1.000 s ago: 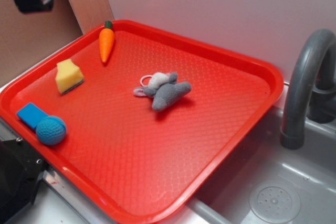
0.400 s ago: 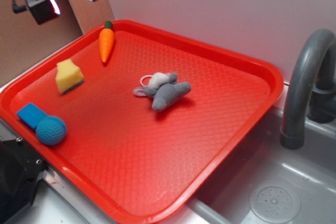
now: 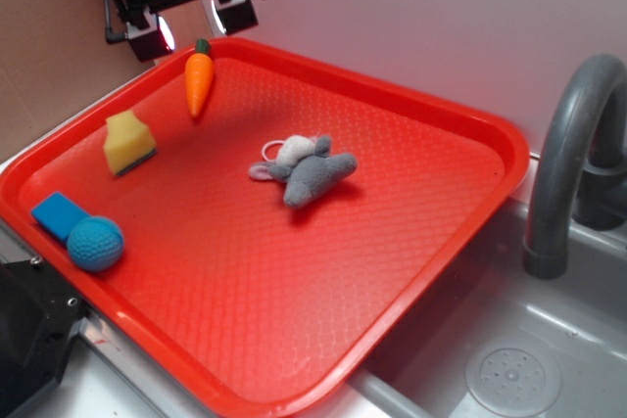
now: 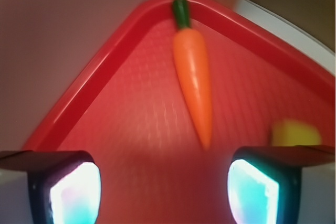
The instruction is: Grab the carrot.
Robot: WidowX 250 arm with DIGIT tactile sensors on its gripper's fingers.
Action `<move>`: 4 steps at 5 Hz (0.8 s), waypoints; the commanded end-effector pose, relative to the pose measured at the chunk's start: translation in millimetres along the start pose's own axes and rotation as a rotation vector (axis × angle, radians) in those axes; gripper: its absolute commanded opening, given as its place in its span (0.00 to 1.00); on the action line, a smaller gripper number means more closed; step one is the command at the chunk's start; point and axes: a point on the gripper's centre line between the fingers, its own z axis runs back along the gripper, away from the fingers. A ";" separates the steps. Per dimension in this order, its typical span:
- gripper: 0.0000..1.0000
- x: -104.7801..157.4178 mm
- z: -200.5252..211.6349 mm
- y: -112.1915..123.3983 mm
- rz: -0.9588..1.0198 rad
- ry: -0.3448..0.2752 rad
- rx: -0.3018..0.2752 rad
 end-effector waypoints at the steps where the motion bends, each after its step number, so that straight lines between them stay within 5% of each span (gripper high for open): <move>1: 1.00 50.5 -40.5 13.4 -0.010 -0.051 0.065; 2: 1.00 51.9 -58.4 22.5 -0.013 -0.036 0.117; 3: 0.00 44.5 -70.0 22.0 -0.084 -0.058 0.124; 4: 0.00 37.7 -69.5 18.9 -0.097 -0.061 0.118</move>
